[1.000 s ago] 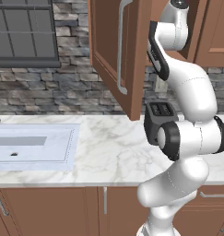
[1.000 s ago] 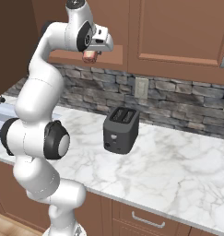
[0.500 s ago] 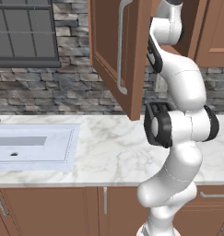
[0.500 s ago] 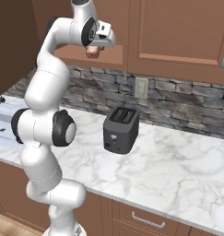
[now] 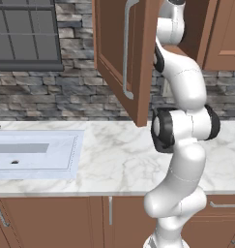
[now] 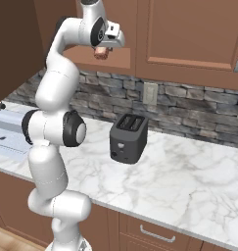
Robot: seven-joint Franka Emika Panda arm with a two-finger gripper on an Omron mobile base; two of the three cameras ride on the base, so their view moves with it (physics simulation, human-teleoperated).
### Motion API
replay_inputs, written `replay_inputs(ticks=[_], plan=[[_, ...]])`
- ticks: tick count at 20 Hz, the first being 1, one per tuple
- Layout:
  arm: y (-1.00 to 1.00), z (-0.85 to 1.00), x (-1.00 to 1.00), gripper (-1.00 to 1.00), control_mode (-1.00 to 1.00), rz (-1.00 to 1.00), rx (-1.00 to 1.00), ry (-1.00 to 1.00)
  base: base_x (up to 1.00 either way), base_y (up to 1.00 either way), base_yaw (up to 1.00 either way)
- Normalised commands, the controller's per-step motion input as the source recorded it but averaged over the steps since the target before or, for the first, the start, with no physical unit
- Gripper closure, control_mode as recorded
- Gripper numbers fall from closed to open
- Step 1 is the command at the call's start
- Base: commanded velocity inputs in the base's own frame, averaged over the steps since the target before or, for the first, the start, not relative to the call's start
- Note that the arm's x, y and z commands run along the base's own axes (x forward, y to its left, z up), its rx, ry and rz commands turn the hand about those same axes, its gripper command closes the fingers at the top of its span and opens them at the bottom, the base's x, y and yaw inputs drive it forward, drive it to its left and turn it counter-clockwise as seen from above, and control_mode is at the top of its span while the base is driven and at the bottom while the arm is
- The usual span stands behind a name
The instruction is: Pick up the bar soap and bar soap from the sink, and place them back in the cabinet, and close the cabinet door.
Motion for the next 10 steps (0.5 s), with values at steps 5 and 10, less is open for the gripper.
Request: replay_inputs(ticks=[5,10], plan=[[0.0,-0.1,0.18,1.0,-1.0,0.02,0.0,0.0,0.0,0.0,0.0],[-0.02,-0.13,0.18,1.0,-1.0,0.02,0.0,0.0,0.0,0.0,0.0]])
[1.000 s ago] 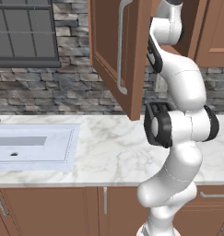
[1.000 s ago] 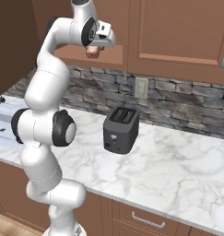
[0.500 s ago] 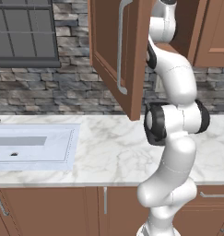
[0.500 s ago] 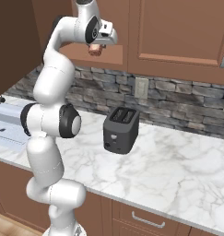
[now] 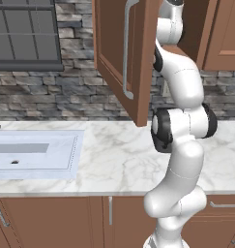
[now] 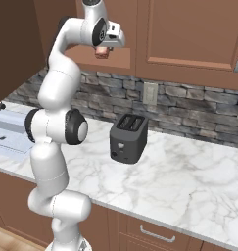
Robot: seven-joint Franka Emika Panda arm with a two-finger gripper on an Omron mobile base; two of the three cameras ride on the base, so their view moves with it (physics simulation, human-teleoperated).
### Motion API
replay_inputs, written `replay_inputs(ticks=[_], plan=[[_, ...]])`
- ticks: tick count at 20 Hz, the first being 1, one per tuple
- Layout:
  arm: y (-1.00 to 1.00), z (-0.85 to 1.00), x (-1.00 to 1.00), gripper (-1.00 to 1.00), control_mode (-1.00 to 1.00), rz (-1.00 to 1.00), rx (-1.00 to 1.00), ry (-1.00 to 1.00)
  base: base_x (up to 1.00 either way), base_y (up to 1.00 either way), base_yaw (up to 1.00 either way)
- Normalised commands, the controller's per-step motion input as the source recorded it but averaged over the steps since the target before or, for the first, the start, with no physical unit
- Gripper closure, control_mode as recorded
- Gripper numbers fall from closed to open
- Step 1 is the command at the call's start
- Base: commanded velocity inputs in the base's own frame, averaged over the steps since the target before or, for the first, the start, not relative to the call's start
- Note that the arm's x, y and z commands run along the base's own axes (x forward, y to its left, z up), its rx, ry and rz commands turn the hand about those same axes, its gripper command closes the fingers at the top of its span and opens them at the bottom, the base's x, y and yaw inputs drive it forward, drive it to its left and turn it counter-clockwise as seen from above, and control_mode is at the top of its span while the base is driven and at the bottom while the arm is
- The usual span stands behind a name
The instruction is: Pick up the bar soap and bar soap from the sink, and place them back in the cabinet, and close the cabinet door.
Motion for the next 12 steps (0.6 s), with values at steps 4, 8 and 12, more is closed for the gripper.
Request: replay_inputs(ticks=[4,8,12], plan=[[0.0,-0.21,0.15,1.0,-1.0,0.02,0.0,0.0,0.0,0.0,0.0],[-0.01,-0.15,0.15,1.0,-1.0,0.02,0.0,0.0,0.0,0.0,0.0],[0.0,-0.06,0.12,1.0,-1.0,0.01,0.0,0.0,0.0,0.0,0.0]])
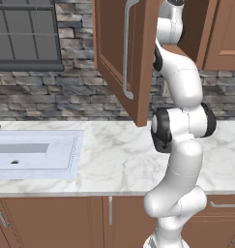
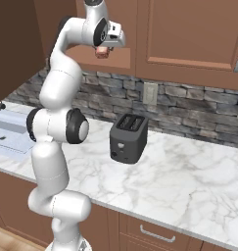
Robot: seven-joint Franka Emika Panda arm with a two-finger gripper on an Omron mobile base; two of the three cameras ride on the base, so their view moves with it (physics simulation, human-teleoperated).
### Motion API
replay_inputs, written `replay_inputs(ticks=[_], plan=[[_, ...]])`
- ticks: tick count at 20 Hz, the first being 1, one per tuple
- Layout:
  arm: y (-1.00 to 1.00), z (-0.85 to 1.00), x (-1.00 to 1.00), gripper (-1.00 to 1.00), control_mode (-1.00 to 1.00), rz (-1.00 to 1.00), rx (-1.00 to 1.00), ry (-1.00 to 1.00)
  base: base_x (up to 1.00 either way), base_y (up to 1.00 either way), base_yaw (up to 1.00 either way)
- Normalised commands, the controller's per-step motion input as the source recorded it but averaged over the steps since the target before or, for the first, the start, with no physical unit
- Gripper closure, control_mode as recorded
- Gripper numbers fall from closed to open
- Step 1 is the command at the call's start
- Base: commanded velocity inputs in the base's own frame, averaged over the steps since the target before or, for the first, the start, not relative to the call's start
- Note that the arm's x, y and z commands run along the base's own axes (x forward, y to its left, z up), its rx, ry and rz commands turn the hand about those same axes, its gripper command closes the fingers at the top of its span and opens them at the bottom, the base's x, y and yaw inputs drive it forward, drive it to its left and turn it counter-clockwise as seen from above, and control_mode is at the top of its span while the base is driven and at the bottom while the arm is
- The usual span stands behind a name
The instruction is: Pick up the bar soap and bar soap from the sink, and place them back in the cabinet, and close the cabinet door.
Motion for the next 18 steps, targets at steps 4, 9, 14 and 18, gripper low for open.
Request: replay_inputs(ticks=[4,9,14,18], plan=[[0.0,0.0,0.0,-1.0,-1.0,0.01,0.0,0.0,0.0,0.0,0.0],[0.0,0.0,0.0,-1.0,-1.0,0.0,0.0,0.0,0.0,0.0,0.0],[0.0,0.0,0.0,-1.0,-1.0,0.0,0.0,0.0,0.0,0.0,0.0],[0.0,0.0,0.0,-1.0,-1.0,0.0,0.0,0.0,0.0,0.0,0.0]])
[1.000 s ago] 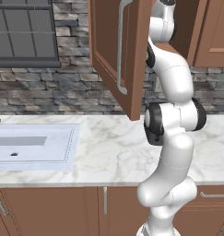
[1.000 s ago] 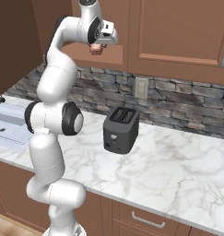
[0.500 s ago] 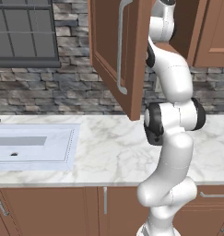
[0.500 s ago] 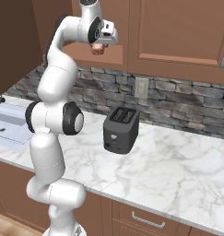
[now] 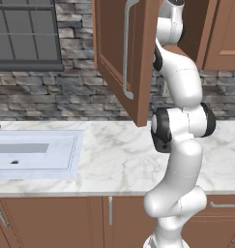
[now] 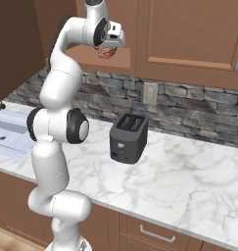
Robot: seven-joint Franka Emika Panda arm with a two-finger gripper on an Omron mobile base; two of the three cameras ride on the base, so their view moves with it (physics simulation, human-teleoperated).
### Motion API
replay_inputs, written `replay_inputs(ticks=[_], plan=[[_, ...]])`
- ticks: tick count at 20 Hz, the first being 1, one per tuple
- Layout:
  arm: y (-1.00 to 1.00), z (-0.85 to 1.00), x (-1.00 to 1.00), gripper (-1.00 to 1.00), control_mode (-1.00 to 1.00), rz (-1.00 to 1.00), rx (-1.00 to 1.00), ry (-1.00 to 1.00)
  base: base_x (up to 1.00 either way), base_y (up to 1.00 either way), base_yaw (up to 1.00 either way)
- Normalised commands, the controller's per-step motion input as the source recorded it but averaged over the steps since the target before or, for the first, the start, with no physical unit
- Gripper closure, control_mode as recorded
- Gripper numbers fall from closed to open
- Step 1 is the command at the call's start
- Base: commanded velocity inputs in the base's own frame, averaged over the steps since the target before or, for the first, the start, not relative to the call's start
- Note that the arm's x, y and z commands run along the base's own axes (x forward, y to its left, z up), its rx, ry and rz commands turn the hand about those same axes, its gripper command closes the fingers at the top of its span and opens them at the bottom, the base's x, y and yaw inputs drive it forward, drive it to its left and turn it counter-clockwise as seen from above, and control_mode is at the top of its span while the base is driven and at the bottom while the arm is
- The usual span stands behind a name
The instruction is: Pick up the bar soap and bar soap from the sink, and place them back in the cabinet, and close the cabinet door.
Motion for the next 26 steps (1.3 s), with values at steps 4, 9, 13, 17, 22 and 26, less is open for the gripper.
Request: replay_inputs(ticks=[4,9,13,17,22,26], plan=[[0.0,0.0,-0.24,-1.0,-1.0,0.0,0.0,-0.01,0.0,0.0,0.0],[0.0,-0.02,-0.55,-1.0,-1.0,0.0,0.0,-0.04,0.0,0.0,0.0],[0.0,0.0,-0.72,-1.0,-1.0,0.0,0.0,-0.04,0.0,0.0,0.0],[0.0,-0.01,-0.82,-1.0,-1.0,0.0,0.0,-0.06,0.0,0.0,0.0],[0.0,-0.11,-0.87,-1.0,-1.0,0.0,0.0,-0.09,0.0,0.0,0.0],[0.0,-0.04,-0.96,-1.0,-1.0,0.0,0.0,-0.06,0.0,0.0,0.0]])
